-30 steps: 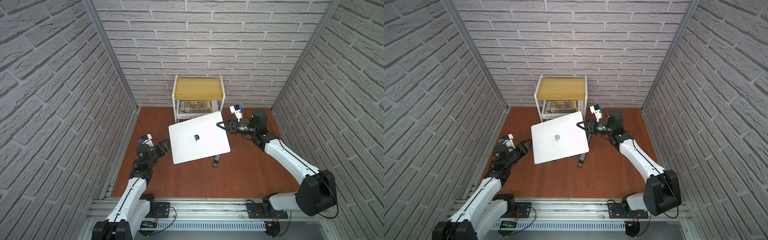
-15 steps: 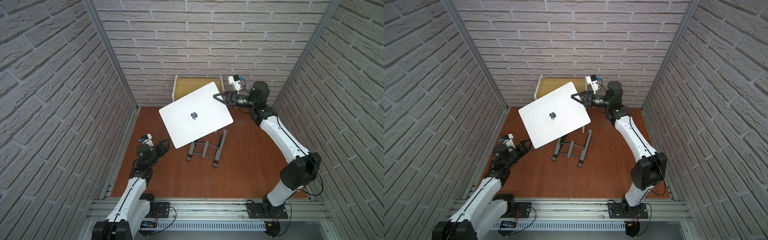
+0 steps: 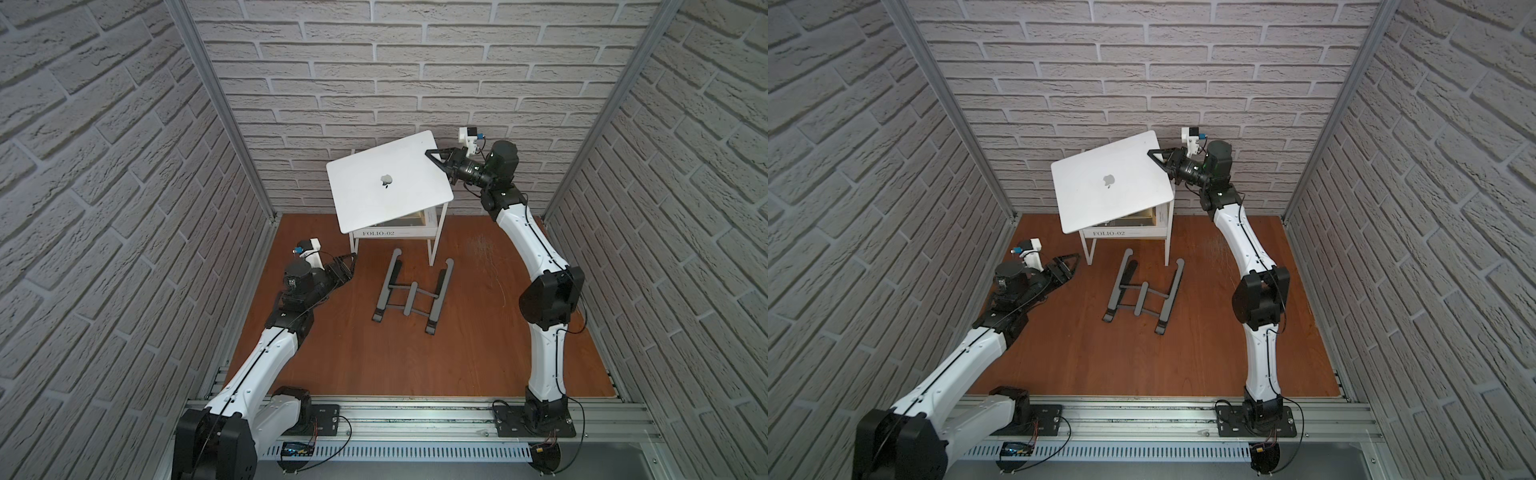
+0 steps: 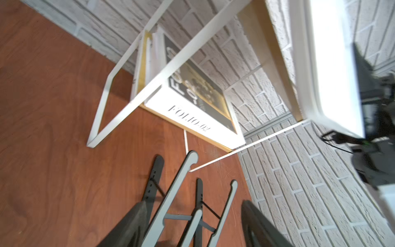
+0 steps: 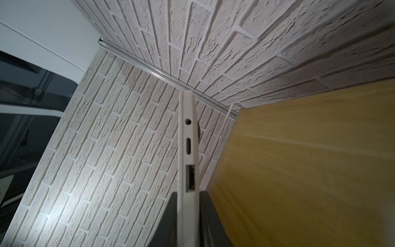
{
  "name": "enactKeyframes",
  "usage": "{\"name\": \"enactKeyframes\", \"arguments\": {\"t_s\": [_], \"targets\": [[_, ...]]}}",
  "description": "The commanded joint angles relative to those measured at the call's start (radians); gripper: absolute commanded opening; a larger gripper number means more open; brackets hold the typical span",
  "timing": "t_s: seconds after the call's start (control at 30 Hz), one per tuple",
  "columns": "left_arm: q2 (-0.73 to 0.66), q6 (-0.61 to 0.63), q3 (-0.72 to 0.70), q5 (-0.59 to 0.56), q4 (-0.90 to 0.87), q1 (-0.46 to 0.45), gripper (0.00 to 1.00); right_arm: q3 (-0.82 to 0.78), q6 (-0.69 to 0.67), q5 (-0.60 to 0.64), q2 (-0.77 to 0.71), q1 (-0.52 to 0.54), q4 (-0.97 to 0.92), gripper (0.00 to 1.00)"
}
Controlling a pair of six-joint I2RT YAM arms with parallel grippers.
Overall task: Close the laptop lid and set it aside
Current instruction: Place the laptop on the shelf.
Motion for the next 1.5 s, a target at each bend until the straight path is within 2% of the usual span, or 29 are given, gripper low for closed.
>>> {"name": "enactKeyframes", "arguments": {"t_s": [0.0,0.6,0.8,1.07,1.2,1.3,1.47], "targets": [[0.013,0.037,0.013,-0.024,0.014,0.001,0.73,0.125,0.079,0.114,-0.011,-0.007,0.089,0.03],[0.028,0.038,-0.040,-0.047,0.031,0.002,0.74,0.189,-0.058,0.260,0.010,-0.045,-0.181,0.03],[0.034,0.041,-0.045,-0.051,0.029,0.003,0.75,0.190,-0.044,0.272,0.026,-0.044,-0.194,0.03],[0.024,0.048,-0.055,-0.056,0.021,0.006,0.75,0.191,-0.100,0.287,0.050,-0.045,-0.246,0.03],[0.025,0.053,-0.055,-0.051,0.019,0.009,0.75,0.244,-0.115,0.263,0.098,-0.046,-0.283,0.03],[0.026,0.056,-0.058,-0.052,0.020,0.009,0.75,0.256,-0.113,0.251,0.123,-0.046,-0.293,0.10],[0.028,0.062,-0.061,-0.052,0.016,0.012,0.76,0.273,-0.148,0.268,0.145,-0.050,-0.311,0.11]]}}
